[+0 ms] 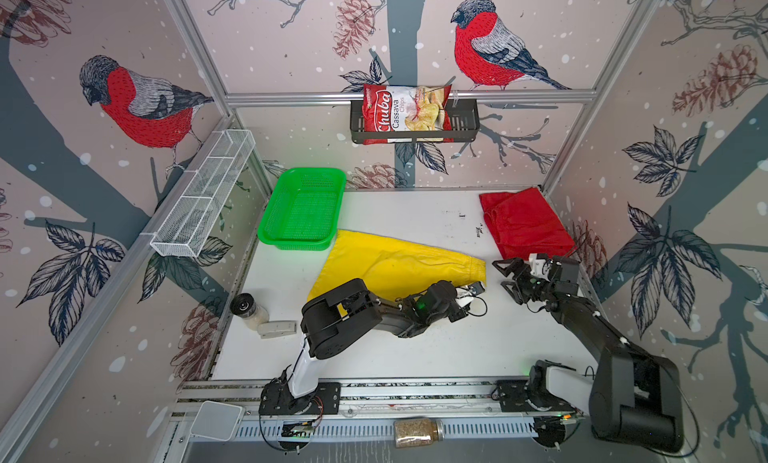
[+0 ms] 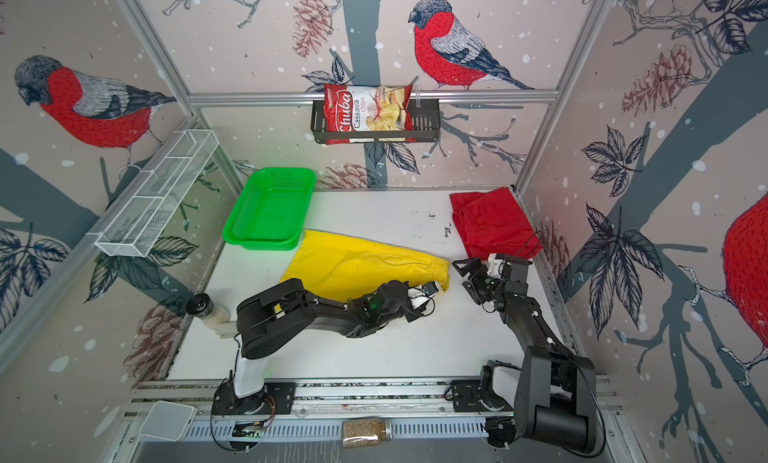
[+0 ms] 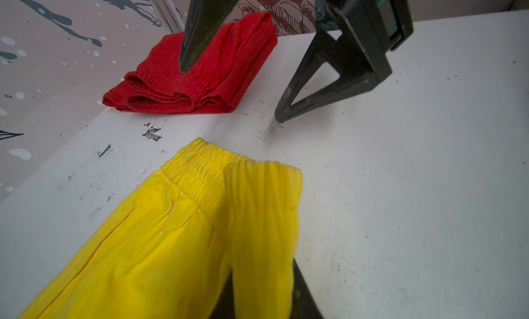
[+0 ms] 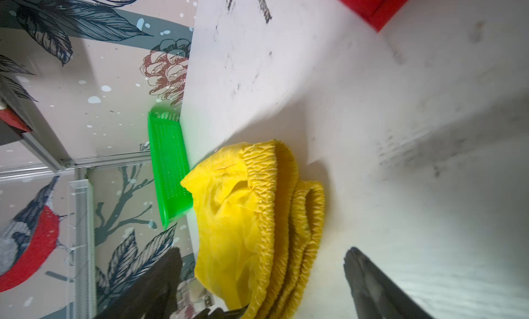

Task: Fold and stack the shorts

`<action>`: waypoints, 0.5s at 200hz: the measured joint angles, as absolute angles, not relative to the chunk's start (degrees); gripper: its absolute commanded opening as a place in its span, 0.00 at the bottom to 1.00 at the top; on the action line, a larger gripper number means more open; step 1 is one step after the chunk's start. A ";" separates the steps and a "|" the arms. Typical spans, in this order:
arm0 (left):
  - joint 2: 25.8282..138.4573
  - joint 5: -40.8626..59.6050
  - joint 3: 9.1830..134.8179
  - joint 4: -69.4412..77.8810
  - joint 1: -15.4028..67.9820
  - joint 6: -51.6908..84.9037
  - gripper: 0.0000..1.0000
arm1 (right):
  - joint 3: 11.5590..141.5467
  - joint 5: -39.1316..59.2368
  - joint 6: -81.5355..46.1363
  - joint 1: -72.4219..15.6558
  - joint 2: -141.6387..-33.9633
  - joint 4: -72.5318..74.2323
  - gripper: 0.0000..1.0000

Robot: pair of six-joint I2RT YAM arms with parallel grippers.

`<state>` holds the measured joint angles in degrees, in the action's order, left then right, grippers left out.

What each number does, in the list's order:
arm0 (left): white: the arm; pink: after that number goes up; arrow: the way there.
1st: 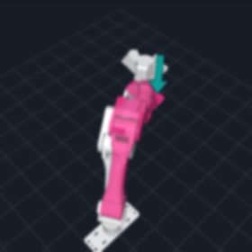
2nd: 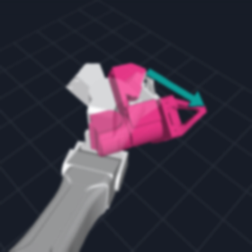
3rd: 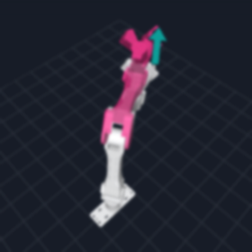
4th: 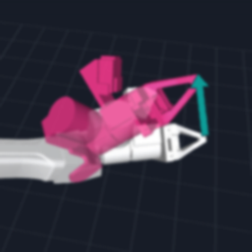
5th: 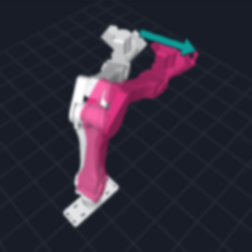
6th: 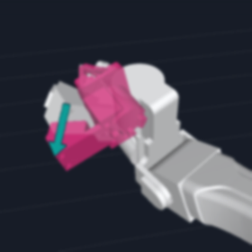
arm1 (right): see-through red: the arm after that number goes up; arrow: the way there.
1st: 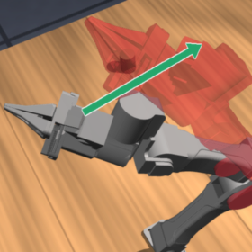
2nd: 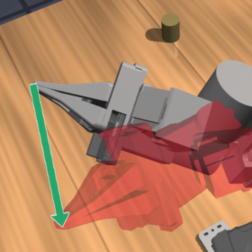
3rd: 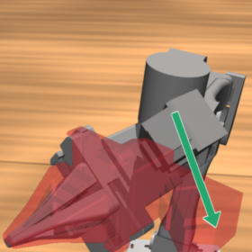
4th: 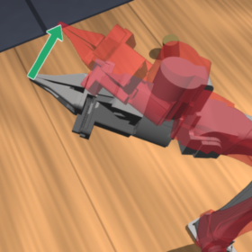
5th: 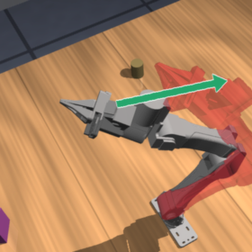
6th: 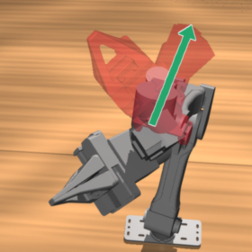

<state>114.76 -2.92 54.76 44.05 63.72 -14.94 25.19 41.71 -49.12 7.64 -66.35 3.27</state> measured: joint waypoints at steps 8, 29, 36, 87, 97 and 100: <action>114.76 -2.72 53.93 45.36 63.72 -14.59 0.18 | 24.75 42.19 -51.18 6.72 -66.37 4.32 0.91; 114.74 -2.70 52.42 47.90 63.72 -13.61 0.15 | 24.01 43.03 -55.27 4.93 -66.72 6.79 0.92; 114.74 -2.72 52.10 48.69 63.72 -13.47 0.14 | 23.83 43.24 -56.16 4.43 -66.96 7.31 0.92; 114.80 -4.78 51.68 51.13 63.72 -13.65 0.11 | 21.67 43.86 -62.08 0.64 -67.46 10.22 0.93; 114.91 -4.99 51.66 51.53 63.75 -14.04 0.11 | 21.39 43.90 -63.37 -0.03 -67.79 11.22 0.93; 114.96 -4.99 51.66 51.57 63.75 -14.11 0.11 | 21.32 43.97 -63.53 -0.19 -67.94 11.57 0.93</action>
